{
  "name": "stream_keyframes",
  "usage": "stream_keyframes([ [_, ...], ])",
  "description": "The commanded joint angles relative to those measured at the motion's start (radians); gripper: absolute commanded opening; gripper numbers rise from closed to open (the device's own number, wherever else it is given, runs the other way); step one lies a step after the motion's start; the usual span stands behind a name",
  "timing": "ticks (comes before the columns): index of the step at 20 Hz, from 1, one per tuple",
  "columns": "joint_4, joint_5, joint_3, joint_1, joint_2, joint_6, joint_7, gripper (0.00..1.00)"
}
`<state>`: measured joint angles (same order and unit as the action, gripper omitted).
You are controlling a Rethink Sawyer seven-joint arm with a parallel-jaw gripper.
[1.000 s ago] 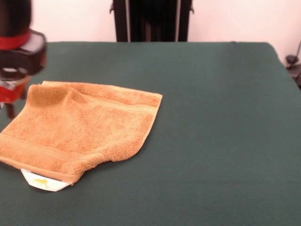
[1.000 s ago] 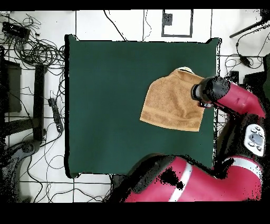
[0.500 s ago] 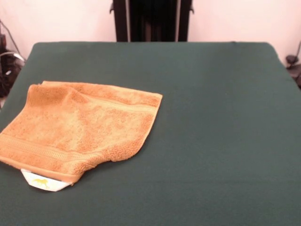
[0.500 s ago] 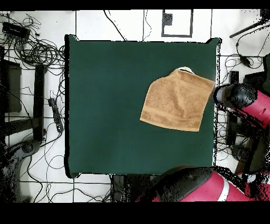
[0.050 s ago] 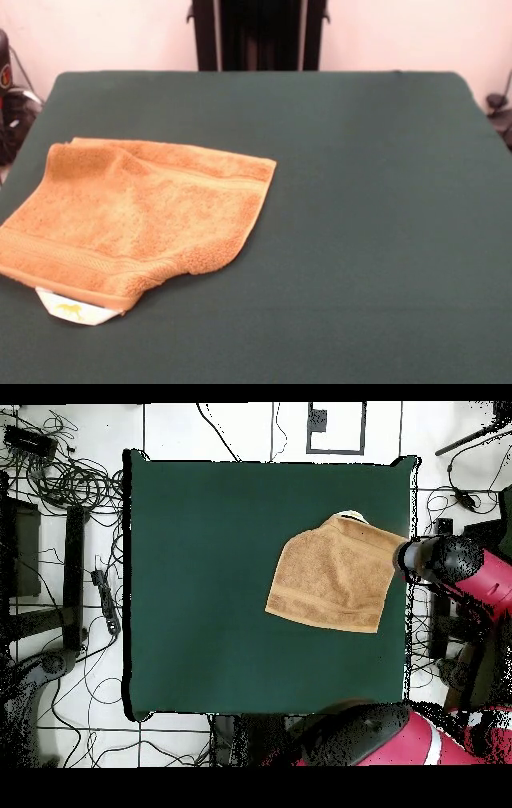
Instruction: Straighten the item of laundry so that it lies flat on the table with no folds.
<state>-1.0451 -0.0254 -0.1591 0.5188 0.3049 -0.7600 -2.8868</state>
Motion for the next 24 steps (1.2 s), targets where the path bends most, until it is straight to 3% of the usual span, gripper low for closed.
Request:
stream_keyframes([
  [1, -0.119, 0.037, 0.168, -0.041, -0.024, -0.066, 0.101, 1.00],
  [13, -0.181, 0.037, 0.184, -0.047, -0.004, -0.037, 0.049, 1.00],
  [24, -0.226, 0.047, 0.185, -0.050, 0.037, -0.110, 0.058, 1.00],
])
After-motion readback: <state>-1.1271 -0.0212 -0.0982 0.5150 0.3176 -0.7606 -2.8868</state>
